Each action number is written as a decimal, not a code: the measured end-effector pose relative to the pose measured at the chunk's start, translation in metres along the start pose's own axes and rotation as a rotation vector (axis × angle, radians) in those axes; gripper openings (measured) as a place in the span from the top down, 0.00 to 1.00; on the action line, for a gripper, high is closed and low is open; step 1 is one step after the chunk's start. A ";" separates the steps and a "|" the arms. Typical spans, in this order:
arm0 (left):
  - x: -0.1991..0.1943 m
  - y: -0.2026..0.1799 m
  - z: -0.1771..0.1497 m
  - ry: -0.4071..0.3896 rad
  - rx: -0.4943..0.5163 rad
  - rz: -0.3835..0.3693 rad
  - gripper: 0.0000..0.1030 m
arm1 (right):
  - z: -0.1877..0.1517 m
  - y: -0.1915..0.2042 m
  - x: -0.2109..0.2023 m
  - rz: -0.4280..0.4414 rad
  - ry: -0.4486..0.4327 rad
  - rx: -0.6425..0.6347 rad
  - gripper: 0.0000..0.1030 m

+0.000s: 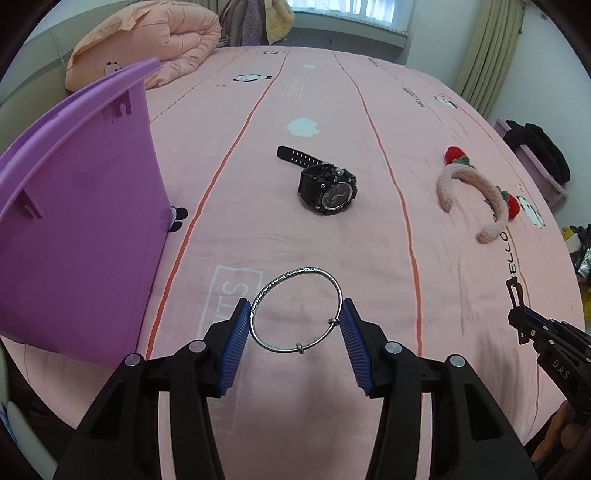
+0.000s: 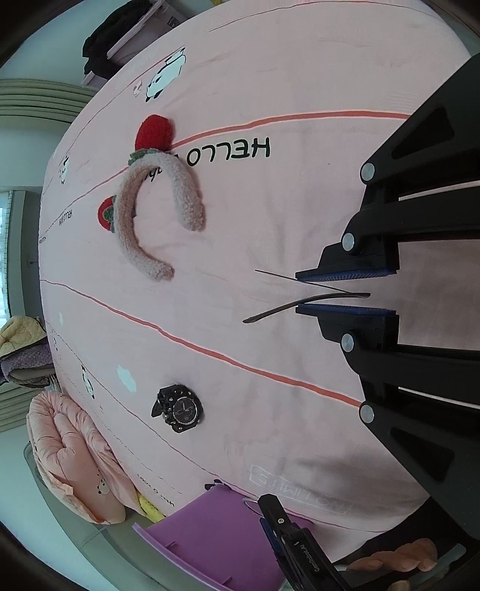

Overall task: Organize jewelry
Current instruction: 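Carry the bangle and the hair clip with both tools over the basin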

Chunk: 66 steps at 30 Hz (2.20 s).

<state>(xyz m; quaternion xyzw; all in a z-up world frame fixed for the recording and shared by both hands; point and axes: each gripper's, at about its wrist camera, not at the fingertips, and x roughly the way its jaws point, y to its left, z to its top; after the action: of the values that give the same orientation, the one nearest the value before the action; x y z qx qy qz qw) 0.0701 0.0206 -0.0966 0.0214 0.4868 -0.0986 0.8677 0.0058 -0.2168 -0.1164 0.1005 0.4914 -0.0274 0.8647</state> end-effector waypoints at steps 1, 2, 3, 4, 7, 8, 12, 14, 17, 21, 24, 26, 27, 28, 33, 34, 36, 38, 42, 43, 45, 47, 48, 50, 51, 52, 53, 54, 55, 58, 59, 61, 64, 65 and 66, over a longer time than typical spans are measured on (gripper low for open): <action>-0.005 -0.003 0.000 -0.007 0.002 -0.007 0.53 | 0.000 0.000 -0.003 0.002 -0.007 0.001 0.89; -0.010 -0.005 0.000 -0.014 0.006 -0.015 0.53 | 0.000 0.000 -0.007 0.005 -0.013 0.002 0.89; -0.013 -0.007 0.000 -0.018 0.010 -0.018 0.53 | 0.000 0.000 -0.010 0.008 -0.018 0.003 0.89; -0.017 -0.010 0.001 -0.022 0.016 -0.025 0.53 | 0.000 0.000 -0.012 0.009 -0.020 0.003 0.89; -0.022 -0.014 0.002 -0.028 0.027 -0.032 0.53 | 0.003 0.000 -0.016 0.009 -0.029 -0.001 0.89; -0.024 -0.015 0.003 -0.033 0.030 -0.033 0.53 | 0.004 0.000 -0.018 0.010 -0.035 -0.001 0.89; -0.033 -0.013 0.008 -0.050 0.031 -0.034 0.53 | 0.008 0.001 -0.028 0.017 -0.062 -0.002 0.89; -0.037 -0.014 0.010 -0.058 0.036 -0.030 0.53 | 0.010 0.001 -0.031 0.021 -0.070 -0.003 0.89; -0.045 -0.014 0.015 -0.075 0.047 -0.025 0.53 | 0.014 0.003 -0.037 0.025 -0.087 -0.008 0.89; -0.059 -0.014 0.023 -0.104 0.048 -0.030 0.53 | 0.022 0.010 -0.048 0.037 -0.117 -0.023 0.89; -0.072 -0.013 0.029 -0.125 0.049 -0.033 0.53 | 0.030 0.020 -0.055 0.053 -0.134 -0.038 0.89; -0.084 -0.010 0.036 -0.142 0.042 -0.043 0.53 | 0.036 0.030 -0.060 0.067 -0.146 -0.048 0.89; -0.089 -0.008 0.039 -0.150 0.037 -0.048 0.53 | 0.039 0.034 -0.063 0.075 -0.152 -0.054 0.89; -0.097 -0.004 0.043 -0.167 0.033 -0.052 0.53 | 0.044 0.040 -0.065 0.085 -0.160 -0.060 0.89; -0.127 0.018 0.061 -0.233 0.014 -0.041 0.53 | 0.069 0.081 -0.079 0.143 -0.203 -0.106 0.89; -0.134 0.026 0.065 -0.245 0.006 -0.039 0.53 | 0.074 0.090 -0.080 0.155 -0.209 -0.117 0.89; -0.144 0.040 0.071 -0.271 -0.003 -0.021 0.53 | 0.084 0.113 -0.086 0.179 -0.226 -0.149 0.89; -0.154 0.060 0.077 -0.297 -0.012 0.009 0.53 | 0.094 0.137 -0.093 0.209 -0.243 -0.179 0.89; -0.165 0.104 0.083 -0.320 -0.048 0.063 0.53 | 0.109 0.183 -0.099 0.278 -0.257 -0.226 0.89; -0.167 0.117 0.084 -0.323 -0.061 0.081 0.53 | 0.112 0.197 -0.099 0.292 -0.259 -0.246 0.89; -0.169 0.142 0.083 -0.327 -0.083 0.115 0.53 | 0.116 0.219 -0.098 0.317 -0.255 -0.273 0.89; -0.172 0.166 0.082 -0.329 -0.109 0.142 0.53 | 0.119 0.245 -0.095 0.356 -0.240 -0.298 0.89; -0.173 0.177 0.081 -0.329 -0.125 0.148 0.53 | 0.119 0.256 -0.095 0.369 -0.236 -0.311 0.89; -0.175 0.204 0.080 -0.326 -0.167 0.173 0.53 | 0.120 0.279 -0.093 0.390 -0.230 -0.345 0.89; -0.175 0.214 0.080 -0.323 -0.180 0.182 0.53 | 0.120 0.291 -0.091 0.402 -0.226 -0.359 0.89; -0.173 0.226 0.079 -0.319 -0.193 0.196 0.53 | 0.121 0.302 -0.089 0.415 -0.219 -0.371 0.89; -0.171 0.236 0.078 -0.311 -0.201 0.212 0.53 | 0.122 0.311 -0.087 0.425 -0.210 -0.380 0.89; -0.169 0.244 0.078 -0.303 -0.206 0.220 0.53 | 0.122 0.321 -0.083 0.435 -0.199 -0.390 0.89; -0.165 0.253 0.077 -0.291 -0.215 0.226 0.53 | 0.122 0.329 -0.080 0.441 -0.188 -0.398 0.89; -0.151 0.274 0.077 -0.252 -0.240 0.233 0.53 | 0.119 0.356 -0.067 0.465 -0.140 -0.417 0.89; -0.146 0.280 0.076 -0.237 -0.247 0.235 0.53 | 0.118 0.366 -0.061 0.470 -0.119 -0.425 0.89; -0.136 0.291 0.075 -0.213 -0.259 0.231 0.53 | 0.116 0.380 -0.050 0.473 -0.082 -0.437 0.89; -0.125 0.303 0.074 -0.190 -0.276 0.234 0.53 | 0.110 0.391 -0.040 0.472 -0.043 -0.443 0.89; -0.121 0.306 0.073 -0.183 -0.282 0.231 0.53 | 0.109 0.396 -0.035 0.470 -0.030 -0.445 0.89; -0.117 0.309 0.073 -0.174 -0.287 0.230 0.53 | 0.107 0.399 -0.032 0.467 -0.017 -0.448 0.89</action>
<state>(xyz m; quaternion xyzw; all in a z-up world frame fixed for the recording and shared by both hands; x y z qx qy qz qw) 0.1316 0.3316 0.0230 -0.0559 0.4133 0.0700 0.9062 0.1385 0.1504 0.0225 0.0174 0.4414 0.2798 0.8524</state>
